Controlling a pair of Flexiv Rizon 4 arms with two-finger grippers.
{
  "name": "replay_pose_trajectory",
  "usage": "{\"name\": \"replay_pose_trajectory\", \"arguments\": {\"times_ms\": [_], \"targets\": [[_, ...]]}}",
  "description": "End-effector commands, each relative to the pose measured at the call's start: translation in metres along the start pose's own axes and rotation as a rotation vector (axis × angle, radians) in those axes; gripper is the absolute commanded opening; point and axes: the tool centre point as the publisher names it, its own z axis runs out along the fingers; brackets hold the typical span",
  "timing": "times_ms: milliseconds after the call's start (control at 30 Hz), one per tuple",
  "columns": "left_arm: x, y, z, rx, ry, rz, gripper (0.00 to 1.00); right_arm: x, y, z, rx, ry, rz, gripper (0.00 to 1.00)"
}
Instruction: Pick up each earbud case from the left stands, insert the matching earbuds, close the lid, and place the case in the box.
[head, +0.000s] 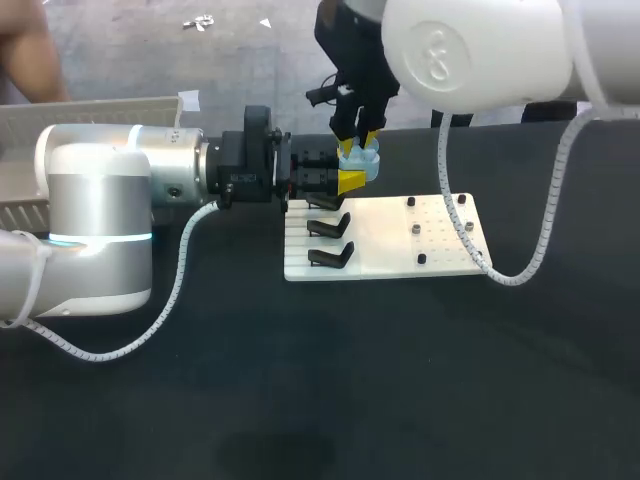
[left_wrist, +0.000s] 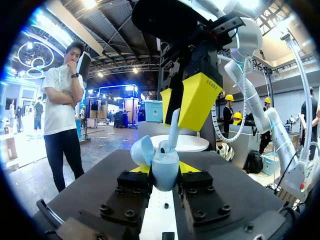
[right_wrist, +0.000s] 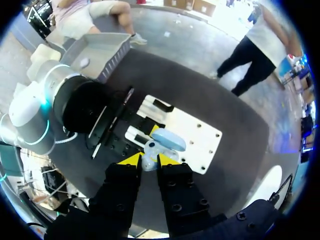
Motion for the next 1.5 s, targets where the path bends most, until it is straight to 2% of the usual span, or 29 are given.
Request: {"name": "replay_pose_trajectory", "arguments": {"times_ms": [33, 1500], "targets": [[0.0010, -0.0012, 0.0002, -0.006, -0.005, 0.004, 0.00, -0.0047, 0.0016, 0.0025, -0.002, 0.014, -0.003, 0.00], [0.0010, -0.0012, 0.0002, -0.006, -0.005, 0.004, 0.00, -0.0074, -0.0034, 0.0079, 0.007, 0.026, 0.013, 0.00]]}}
